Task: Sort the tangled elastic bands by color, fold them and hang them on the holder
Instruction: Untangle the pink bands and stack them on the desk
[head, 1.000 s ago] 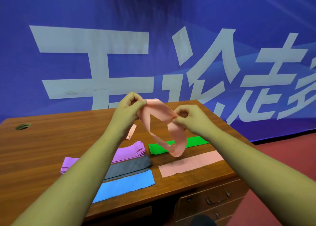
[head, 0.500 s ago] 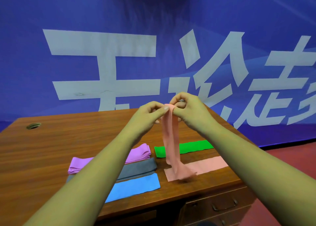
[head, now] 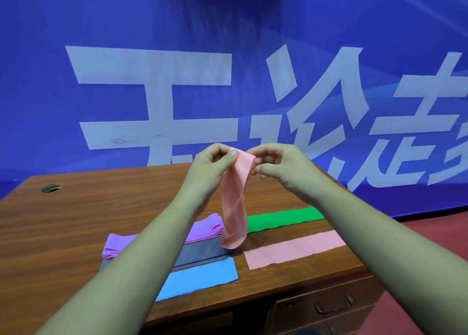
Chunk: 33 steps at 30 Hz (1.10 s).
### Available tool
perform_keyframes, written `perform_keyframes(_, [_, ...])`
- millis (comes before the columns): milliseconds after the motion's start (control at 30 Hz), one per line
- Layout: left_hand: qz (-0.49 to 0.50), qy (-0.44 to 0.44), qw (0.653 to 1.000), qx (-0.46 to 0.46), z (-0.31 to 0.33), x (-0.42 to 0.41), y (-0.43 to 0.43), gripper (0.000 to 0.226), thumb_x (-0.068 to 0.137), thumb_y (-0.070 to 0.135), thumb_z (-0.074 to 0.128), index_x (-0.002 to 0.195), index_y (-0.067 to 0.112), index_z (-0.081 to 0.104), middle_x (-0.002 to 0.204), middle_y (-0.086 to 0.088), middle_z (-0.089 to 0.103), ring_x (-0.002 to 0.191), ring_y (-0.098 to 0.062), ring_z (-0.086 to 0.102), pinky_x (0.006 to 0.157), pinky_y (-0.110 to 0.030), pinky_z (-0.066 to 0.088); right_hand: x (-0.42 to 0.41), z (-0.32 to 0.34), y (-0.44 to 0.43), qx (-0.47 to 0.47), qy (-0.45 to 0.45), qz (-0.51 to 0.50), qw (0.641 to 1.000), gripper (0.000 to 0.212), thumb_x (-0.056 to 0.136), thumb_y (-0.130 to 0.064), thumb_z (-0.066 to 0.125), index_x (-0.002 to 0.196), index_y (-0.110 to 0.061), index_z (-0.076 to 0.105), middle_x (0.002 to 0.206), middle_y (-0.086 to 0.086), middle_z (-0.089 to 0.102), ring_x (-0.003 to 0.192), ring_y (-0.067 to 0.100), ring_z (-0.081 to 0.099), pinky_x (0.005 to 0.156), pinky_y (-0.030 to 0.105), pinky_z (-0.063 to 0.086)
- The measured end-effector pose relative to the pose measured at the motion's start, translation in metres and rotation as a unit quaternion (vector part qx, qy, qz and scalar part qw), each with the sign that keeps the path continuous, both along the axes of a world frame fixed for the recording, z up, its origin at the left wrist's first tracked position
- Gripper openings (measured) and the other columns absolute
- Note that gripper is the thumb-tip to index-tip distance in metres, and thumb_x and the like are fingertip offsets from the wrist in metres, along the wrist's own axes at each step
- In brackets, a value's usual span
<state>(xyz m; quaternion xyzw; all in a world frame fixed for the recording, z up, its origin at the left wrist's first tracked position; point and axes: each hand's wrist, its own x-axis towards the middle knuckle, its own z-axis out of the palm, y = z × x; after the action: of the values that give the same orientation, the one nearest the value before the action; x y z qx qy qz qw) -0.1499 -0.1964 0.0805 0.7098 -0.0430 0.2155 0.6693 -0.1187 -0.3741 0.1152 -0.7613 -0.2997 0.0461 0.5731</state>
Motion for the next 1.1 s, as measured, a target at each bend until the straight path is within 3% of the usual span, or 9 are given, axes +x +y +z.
perform_keyframes(100, [0.007,-0.017,1.000,0.022,0.002,-0.002,-0.002,0.012,0.093,0.023,0.062,0.087,0.014,0.067,0.083,0.006,0.068,0.081,-0.010,0.058,0.080,-0.035,0.044,0.001,0.001,-0.001,0.051,0.087,-0.008,0.995,0.021,0.093,-0.017,0.058,0.103,-0.005,0.072,0.085,0.008,0.070,0.081,0.017,0.065,0.075,0.032,0.046])
perform_keyframes(167, [0.005,-0.027,0.999,0.043,0.003,-0.003,-0.005,0.011,0.094,0.023,0.062,0.090,0.015,0.067,0.086,0.006,0.070,0.084,-0.009,0.060,0.081,-0.034,0.047,0.001,0.001,-0.001,0.001,0.046,-0.021,0.999,0.025,0.093,-0.030,0.063,0.097,-0.007,0.072,0.081,0.001,0.069,0.077,0.012,0.063,0.073,0.031,0.047])
perform_keyframes(433, [-0.070,-0.012,0.995,0.065,-0.009,0.000,-0.009,0.024,0.084,0.024,0.073,0.103,0.013,0.064,0.096,-0.007,0.070,0.091,-0.014,0.063,0.084,-0.036,0.050,0.001,0.021,0.001,0.004,-0.102,-0.088,0.991,0.014,0.093,-0.014,0.063,0.094,-0.001,0.068,0.078,0.005,0.065,0.065,0.005,0.060,0.062,0.025,0.053])
perform_keyframes(567, [-0.090,0.031,0.995,0.033,-0.019,0.002,-0.011,0.024,0.086,0.021,0.073,0.107,0.018,0.061,0.102,-0.001,0.074,0.089,-0.008,0.067,0.072,-0.022,0.048,0.006,0.025,-0.001,0.047,-0.062,-0.088,0.993,0.008,0.092,-0.011,0.063,0.090,-0.004,0.067,0.078,0.003,0.064,0.068,0.009,0.062,0.064,0.030,0.056])
perform_keyframes(733, [-0.085,0.039,0.995,0.032,-0.037,0.004,-0.013,0.015,0.089,0.015,0.070,0.093,0.016,0.055,0.081,-0.002,0.072,0.069,-0.007,0.062,0.060,-0.020,0.044,0.017,0.026,-0.006,0.026,-0.052,-0.124,0.991,0.007,0.091,-0.010,0.063,0.086,-0.009,0.068,0.076,0.002,0.063,0.067,0.010,0.061,0.069,0.038,0.058])
perform_keyframes(800, [-0.055,0.017,0.998,0.023,-0.043,0.005,-0.015,0.011,0.092,0.014,0.066,0.093,0.017,0.055,0.075,0.001,0.069,0.069,-0.007,0.062,0.063,-0.027,0.050,0.021,0.023,-0.006,0.010,-0.034,-0.132,0.991,0.008,0.091,-0.011,0.063,0.090,-0.005,0.068,0.075,0.003,0.063,0.064,0.010,0.060,0.072,0.043,0.058])
perform_keyframes(867, [-0.038,-0.010,0.999,0.000,-0.045,0.006,-0.017,0.015,0.092,0.017,0.065,0.100,0.024,0.055,0.092,-0.001,0.070,0.087,-0.011,0.065,0.080,-0.035,0.054,0.023,0.020,-0.007,-0.006,-0.019,-0.131,0.991,0.009,0.091,-0.012,0.064,0.092,-0.005,0.069,0.075,0.002,0.062,0.062,0.009,0.060,0.074,0.045,0.058])
perform_keyframes(1000, [0.035,-0.072,0.987,0.140,-0.042,0.006,-0.018,0.012,0.090,0.017,0.067,0.097,0.026,0.065,0.103,0.002,0.062,0.091,-0.009,0.057,0.080,-0.018,0.044,0.022,0.018,-0.007,-0.031,-0.018,-0.085,0.996,0.008,0.090,-0.013,0.066,0.091,-0.007,0.070,0.079,0.003,0.064,0.068,0.012,0.061,0.070,0.035,0.053])
perform_keyframes(1100, [-0.020,-0.072,0.990,0.116,-0.037,0.004,-0.022,0.013,0.092,0.016,0.066,0.104,0.016,0.068,0.103,0.004,0.070,0.095,-0.007,0.063,0.086,-0.026,0.051,0.019,0.019,-0.007,-0.040,-0.019,-0.063,0.997,0.012,0.090,-0.014,0.066,0.096,-0.004,0.070,0.079,0.004,0.065,0.070,0.012,0.059,0.066,0.030,0.051])
